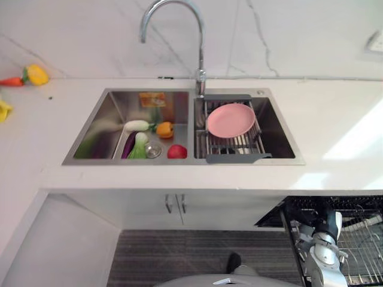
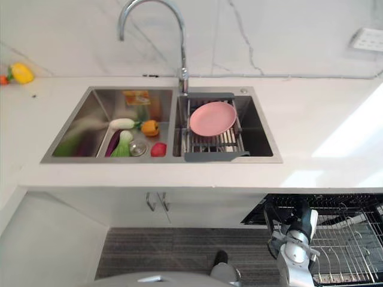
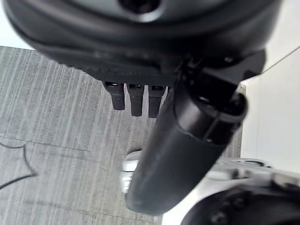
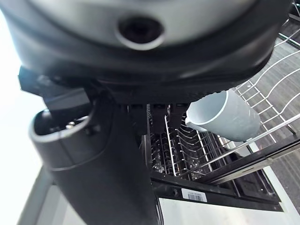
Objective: Place the dishes in the dishwasher.
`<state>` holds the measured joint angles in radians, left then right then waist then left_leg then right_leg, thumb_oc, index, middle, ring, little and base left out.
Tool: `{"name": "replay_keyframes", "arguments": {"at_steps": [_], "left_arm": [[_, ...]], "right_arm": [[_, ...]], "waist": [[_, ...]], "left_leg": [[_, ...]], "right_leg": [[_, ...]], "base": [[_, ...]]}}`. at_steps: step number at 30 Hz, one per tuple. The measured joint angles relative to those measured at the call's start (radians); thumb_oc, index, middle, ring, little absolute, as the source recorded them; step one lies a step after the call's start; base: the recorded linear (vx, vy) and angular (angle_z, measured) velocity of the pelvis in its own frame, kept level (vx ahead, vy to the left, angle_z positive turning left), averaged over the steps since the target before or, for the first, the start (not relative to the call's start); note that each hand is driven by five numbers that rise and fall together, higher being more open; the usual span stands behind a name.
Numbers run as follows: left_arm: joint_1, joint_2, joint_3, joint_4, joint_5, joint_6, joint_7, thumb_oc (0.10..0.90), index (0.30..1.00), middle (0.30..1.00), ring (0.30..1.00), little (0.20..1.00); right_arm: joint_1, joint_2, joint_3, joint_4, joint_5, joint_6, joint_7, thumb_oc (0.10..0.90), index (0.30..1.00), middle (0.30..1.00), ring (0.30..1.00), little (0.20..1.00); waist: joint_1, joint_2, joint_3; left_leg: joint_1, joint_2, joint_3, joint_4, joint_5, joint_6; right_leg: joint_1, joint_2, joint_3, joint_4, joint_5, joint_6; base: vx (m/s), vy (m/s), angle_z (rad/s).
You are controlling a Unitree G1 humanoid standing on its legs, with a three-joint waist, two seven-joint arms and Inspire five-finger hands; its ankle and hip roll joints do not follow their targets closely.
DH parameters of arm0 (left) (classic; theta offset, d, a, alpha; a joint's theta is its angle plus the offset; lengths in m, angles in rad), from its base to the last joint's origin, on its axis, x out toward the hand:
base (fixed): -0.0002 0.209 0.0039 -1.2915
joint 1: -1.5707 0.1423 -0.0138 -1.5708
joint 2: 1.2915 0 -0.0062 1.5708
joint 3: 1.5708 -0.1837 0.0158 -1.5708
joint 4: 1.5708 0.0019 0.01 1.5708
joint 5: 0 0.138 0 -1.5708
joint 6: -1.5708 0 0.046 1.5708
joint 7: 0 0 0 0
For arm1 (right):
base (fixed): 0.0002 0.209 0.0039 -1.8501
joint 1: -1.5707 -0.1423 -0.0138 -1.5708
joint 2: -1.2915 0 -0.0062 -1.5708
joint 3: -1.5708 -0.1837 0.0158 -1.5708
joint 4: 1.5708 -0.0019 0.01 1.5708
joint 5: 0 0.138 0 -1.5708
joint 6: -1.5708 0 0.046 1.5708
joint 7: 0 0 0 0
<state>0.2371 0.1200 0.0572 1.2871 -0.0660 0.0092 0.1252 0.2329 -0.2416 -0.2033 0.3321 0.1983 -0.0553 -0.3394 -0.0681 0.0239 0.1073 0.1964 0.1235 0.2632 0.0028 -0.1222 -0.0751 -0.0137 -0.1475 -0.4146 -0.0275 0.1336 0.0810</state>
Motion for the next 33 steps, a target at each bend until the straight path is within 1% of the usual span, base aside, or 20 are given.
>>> {"name": "replay_keyframes", "arguments": {"at_steps": [2,4,7,8,9,10,12,14,15,17,19,20,23,24,25,26,29,30,31,33], "left_arm": [[-0.011,0.006,-0.041,-0.009,0.010,0.006,0.011,0.800,0.900,0.900,0.900,0.900],[0.001,0.009,-0.076,-0.028,0.012,0.014,0.018,0.800,0.900,0.900,0.900,0.900],[0.004,0.011,-0.095,-0.028,0.023,0.025,0.018,0.800,0.900,0.900,0.900,0.900],[0.005,0.014,-0.109,-0.029,0.034,0.025,0.016,0.800,0.900,0.900,0.900,0.900],[0.007,0.018,-0.111,-0.032,0.039,0.024,0.016,0.800,0.900,0.900,0.900,0.900],[0.002,0.024,-0.112,-0.033,0.041,0.026,0.016,0.800,0.900,0.900,0.900,0.900],[0.003,0.029,-0.116,-0.033,0.049,0.030,0.015,0.800,0.900,0.900,0.900,0.900],[-0.008,0.028,-0.116,-0.025,0.067,0.037,0.014,0.800,0.900,0.900,0.900,0.900],[-0.012,0.026,-0.117,-0.019,0.077,0.036,0.013,0.800,0.900,0.900,0.900,0.900],[-0.014,0.025,-0.117,-0.010,0.077,0.036,0.013,0.800,0.900,0.900,0.900,0.900],[-0.014,0.023,-0.117,-0.005,0.080,0.036,0.013,0.800,0.900,0.900,0.900,0.900],[-0.015,0.023,-0.117,-0.004,0.085,0.036,0.013,0.800,0.900,0.900,0.900,0.900],[-0.017,0.019,-0.115,0.003,0.119,0.036,0.008,0.800,0.900,0.900,0.900,0.900],[-0.017,0.019,-0.115,0.003,0.119,0.036,0.008,0.800,0.900,0.900,0.900,0.900],[-0.015,0.016,-0.112,0.002,0.120,0.035,0.005,0.800,0.900,0.900,0.900,0.900],[-0.014,0.016,-0.111,0.001,0.121,0.033,0.003,0.800,0.900,0.900,0.900,0.900],[-0.027,0.023,-0.112,-0.004,0.155,0.031,-0.008,0.800,0.900,0.900,0.900,0.900],[-0.024,0.029,-0.110,-0.006,0.157,0.027,-0.013,0.800,0.900,0.900,0.900,0.900],[-0.025,0.034,-0.111,-0.012,0.157,0.022,-0.021,0.800,0.900,0.900,0.900,0.900],[-0.026,0.047,-0.116,-0.028,0.158,0.021,-0.034,0.800,0.900,0.900,0.900,0.900]], "right_arm": [[0.021,-0.009,0.009,-0.033,-0.001,0.000,0.016,0.800,0.900,0.900,0.900,0.900],[0.029,-0.010,0.020,-0.076,-0.001,0.000,0.031,0.800,0.900,0.900,0.900,0.900],[0.031,-0.010,0.027,-0.127,-0.001,-0.001,0.034,0.800,0.900,0.900,0.900,0.900],[0.033,-0.010,0.026,-0.157,-0.002,-0.001,0.034,0.800,0.900,0.900,0.900,0.900],[0.032,-0.009,0.026,-0.166,-0.002,-0.002,0.034,0.800,0.900,0.900,0.900,0.900],[0.036,-0.010,0.025,-0.174,-0.004,-0.002,0.035,0.800,0.900,0.900,0.900,0.900],[0.050,-0.009,0.021,-0.210,-0.021,-0.002,0.033,0.800,0.900,0.900,0.900,0.900],[0.067,-0.010,-0.004,-0.247,-0.047,-0.001,0.032,0.800,0.900,0.900,0.900,0.900],[0.070,-0.009,-0.041,-0.282,-0.061,0.000,0.027,0.800,0.900,0.900,0.900,0.900],[0.068,-0.009,-0.075,-0.324,-0.083,-0.001,0.005,0.800,0.900,0.900,0.900,0.900],[0.067,-0.010,-0.101,-0.385,-0.086,-0.002,-0.010,0.800,0.900,0.900,0.900,0.900],[0.066,-0.011,-0.107,-0.405,-0.089,-0.014,-0.015,0.800,0.900,0.900,0.900,0.900],[0.065,-0.049,-0.103,-0.475,-0.101,-0.016,-0.005,0.800,0.900,0.900,0.900,0.900],[0.065,-0.049,-0.103,-0.475,-0.101,-0.016,-0.005,0.800,0.900,0.900,0.900,0.900],[0.059,-0.071,-0.095,-0.493,-0.130,-0.043,0.012,0.800,0.900,0.900,0.900,0.900],[0.057,-0.089,-0.088,-0.505,-0.139,-0.043,0.022,0.800,0.900,0.900,0.900,0.900],[0.041,-0.197,-0.047,-0.511,-0.176,-0.044,0.069,0.800,0.900,0.900,0.900,0.900],[0.024,-0.220,-0.030,-0.512,-0.199,-0.053,0.105,0.800,0.900,0.900,0.900,0.900],[0.011,-0.244,-0.014,-0.511,-0.199,-0.054,0.127,0.800,0.900,0.900,0.900,0.900],[-0.004,-0.309,0.010,-0.510,-0.207,-0.054,0.173,0.800,0.900,0.900,0.900,0.900]], "waist": [[-0.007,0.011,-0.004],[-0.019,0.011,-0.002],[-0.041,0.013,-0.002],[-0.044,0.014,-0.001],[-0.045,0.013,0.001],[-0.052,0.004,0.003],[-0.063,-0.001,0.003],[-0.075,-0.004,0.004],[-0.086,0.000,0.004],[-0.101,0.007,0.000],[-0.105,0.014,-0.005],[-0.105,0.015,-0.005],[-0.101,0.020,-0.009],[-0.101,0.020,-0.009],[-0.088,0.023,-0.013],[-0.082,0.026,-0.014],[-0.071,0.021,-0.016],[-0.048,0.016,-0.017],[-0.036,0.013,-0.019],[-0.027,0.006,-0.017]], "left_leg": [[0.013,0.002,-0.001,0.000,-0.001,-0.003],[0.028,0.000,0.004,-0.009,-0.001,-0.003],[0.049,-0.008,0.012,-0.043,-0.001,-0.003],[0.058,-0.016,0.030,-0.069,0.002,-0.002],[0.060,-0.021,0.040,-0.070,0.003,-0.001],[0.063,-0.028,0.047,-0.072,0.002,0.001],[0.067,-0.039,0.054,-0.085,0.010,0.010],[0.067,-0.050,0.057,-0.091,0.012,0.015],[0.065,-0.057,0.059,-0.093,0.012,0.019],[0.064,-0.061,0.059,-0.093,0.012,0.022],[0.064,-0.063,0.062,-0.093,0.012,0.023],[0.064,-0.063,0.064,-0.093,0.012,0.023],[0.064,-0.063,0.064,-0.093,0.012,0.023],[0.064,-0.063,0.064,-0.093,0.012,0.023],[0.061,-0.062,0.061,-0.093,0.012,0.022],[0.060,-0.062,0.058,-0.093,0.012,0.023],[0.060,-0.063,0.031,-0.092,0.014,0.025],[0.055,-0.062,0.025,-0.094,0.016,0.025],[0.047,-0.062,0.019,-0.094,0.017,0.026],[0.035,-0.064,-0.011,-0.089,0.022,0.028]], "right_leg": [[-0.001,0.007,0.016,-0.004,0.005,-0.006],[-0.005,0.011,0.041,-0.002,0.005,-0.005],[-0.016,0.012,0.060,-0.001,0.009,0.000],[-0.028,0.009,0.076,0.000,0.012,0.009],[-0.032,0.004,0.085,0.000,0.012,0.014],[-0.036,0.002,0.094,0.001,0.012,0.016],[-0.042,-0.006,0.102,0.000,0.015,0.020],[-0.048,-0.011,0.112,-0.002,0.019,0.025],[-0.053,-0.018,0.115,-0.003,0.024,0.033],[-0.052,-0.022,0.116,-0.007,0.028,0.038],[-0.052,-0.022,0.119,-0.012,0.032,0.041],[-0.052,-0.021,0.121,-0.013,0.033,0.040],[-0.050,-0.021,0.120,-0.016,0.034,0.040],[-0.050,-0.021,0.120,-0.016,0.034,0.040],[-0.046,-0.022,0.118,-0.014,0.035,0.040],[-0.040,-0.023,0.114,-0.018,0.038,0.040],[-0.019,-0.027,0.089,-0.038,0.045,0.043],[-0.016,-0.029,0.083,-0.038,0.044,0.042],[-0.015,-0.032,0.074,-0.041,0.044,0.043],[-0.004,-0.039,0.047,-0.053,0.049,0.046]], "base": [[0.06,0.031,-0.31],[0.03,0.064,-0.35],[0.02,0.079,-0.25],[0.02,0.082,-0.29],[0.01,0.054,-0.32],[0.00,0.052,-0.23],[-0.01,0.063,-0.13],[0.03,0.081,-0.08],[0.04,0.065,-0.04],[0.01,0.019,-0.01],[-0.01,0.007,-0.04],[0.02,0.024,-0.05],[0.00,0.000,0.00],[0.00,0.000,0.00],[0.00,-0.003,0.05],[-0.02,-0.016,0.09],[-0.02,-0.025,0.24],[0.00,-0.044,0.23],[-0.02,-0.039,0.27],[-0.01,-0.045,0.42]]}}
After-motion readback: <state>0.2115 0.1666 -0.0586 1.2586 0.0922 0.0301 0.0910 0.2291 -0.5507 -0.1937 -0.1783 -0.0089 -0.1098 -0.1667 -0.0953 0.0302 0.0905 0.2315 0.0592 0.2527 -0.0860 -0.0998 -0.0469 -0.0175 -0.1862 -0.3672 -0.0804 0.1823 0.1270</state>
